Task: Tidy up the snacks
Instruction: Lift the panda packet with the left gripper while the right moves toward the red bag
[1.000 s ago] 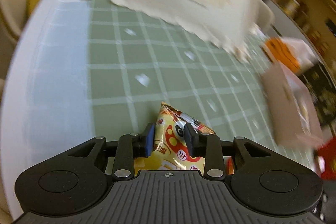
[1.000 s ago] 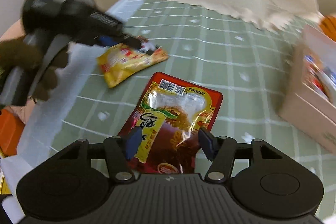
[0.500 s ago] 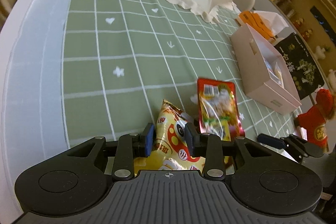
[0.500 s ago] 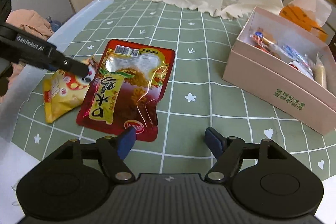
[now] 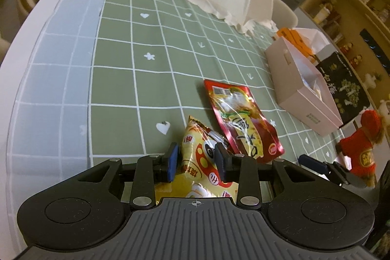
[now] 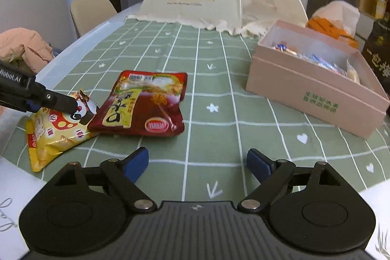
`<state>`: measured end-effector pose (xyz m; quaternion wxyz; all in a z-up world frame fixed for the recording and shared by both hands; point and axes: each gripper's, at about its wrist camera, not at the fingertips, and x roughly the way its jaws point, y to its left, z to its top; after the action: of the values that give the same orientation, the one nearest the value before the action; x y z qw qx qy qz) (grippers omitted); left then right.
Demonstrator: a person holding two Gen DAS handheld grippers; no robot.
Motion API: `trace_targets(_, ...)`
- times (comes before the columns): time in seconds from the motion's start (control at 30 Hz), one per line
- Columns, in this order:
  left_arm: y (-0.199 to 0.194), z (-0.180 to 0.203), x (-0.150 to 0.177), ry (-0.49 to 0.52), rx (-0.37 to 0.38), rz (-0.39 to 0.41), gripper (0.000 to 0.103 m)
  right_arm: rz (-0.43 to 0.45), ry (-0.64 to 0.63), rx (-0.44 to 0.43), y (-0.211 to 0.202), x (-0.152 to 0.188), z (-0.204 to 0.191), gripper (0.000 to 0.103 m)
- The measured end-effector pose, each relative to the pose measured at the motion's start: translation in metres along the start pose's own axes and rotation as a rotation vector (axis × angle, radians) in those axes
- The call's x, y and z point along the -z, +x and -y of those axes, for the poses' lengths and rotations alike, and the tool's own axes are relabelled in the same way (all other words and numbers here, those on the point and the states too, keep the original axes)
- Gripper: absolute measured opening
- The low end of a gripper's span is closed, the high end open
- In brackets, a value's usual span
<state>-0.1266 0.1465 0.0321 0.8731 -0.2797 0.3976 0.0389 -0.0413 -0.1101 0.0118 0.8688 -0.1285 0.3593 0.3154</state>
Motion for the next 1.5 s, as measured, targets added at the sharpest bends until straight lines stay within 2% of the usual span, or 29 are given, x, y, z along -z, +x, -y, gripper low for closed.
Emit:
trace_targets(0.2,0.001,0.003,-0.008,0.003,0.022,-0.061,0.036,-0.110,-0.024,-0.054,-0.003,-0.012,0.003,0.088)
trace_targets(0.37,-0.008,-0.002,-0.014,-0.036,0.062,-0.089,0.036,-0.067,-0.003,-0.127,-0.021,-0.023,-0.009,0.088)
trace_targets(0.5,-0.006,-0.009,-0.016,-0.062,0.085,-0.150,0.036,-0.060,-0.036,-0.187,-0.020,-0.030,-0.033,0.088)
trace_targets(0.6,0.000,-0.012,-0.012,-0.057,0.089,-0.222,0.036,-0.081,-0.070,-0.195,-0.010,-0.029,-0.050,0.088)
trace_targets(0.67,0.001,-0.014,-0.008,-0.069,0.120,-0.247,0.036,-0.096,-0.089,-0.190,-0.006,-0.027,-0.056,0.088)
trace_targets(0.8,0.004,-0.007,-0.004,-0.046,0.125,-0.252,0.037,-0.117,-0.087,-0.184,-0.002,-0.023,-0.055,0.088)
trace_targets(1.03,0.011,0.029,-0.004,0.126,0.016,-0.236,0.040,-0.127,-0.057,-0.179,-0.003,-0.017,-0.040,0.088)
trace_targets(1.1,0.002,0.038,-0.006,0.165,-0.017,-0.199,0.039,-0.120,-0.055,-0.156,-0.009,-0.017,-0.031,0.088)
trace_targets(1.23,-0.017,0.070,-0.003,0.336,-0.083,-0.137,0.039,-0.098,-0.004,-0.075,-0.022,-0.014,-0.001,0.088)
trace_targets(1.33,-0.011,0.092,0.004,0.425,-0.105,-0.170,0.039,-0.108,0.072,-0.015,-0.021,-0.012,0.023,0.088)
trace_targets(1.5,0.015,0.112,0.029,0.591,-0.209,-0.214,0.040,-0.150,0.189,0.024,-0.014,-0.005,0.053,0.088)
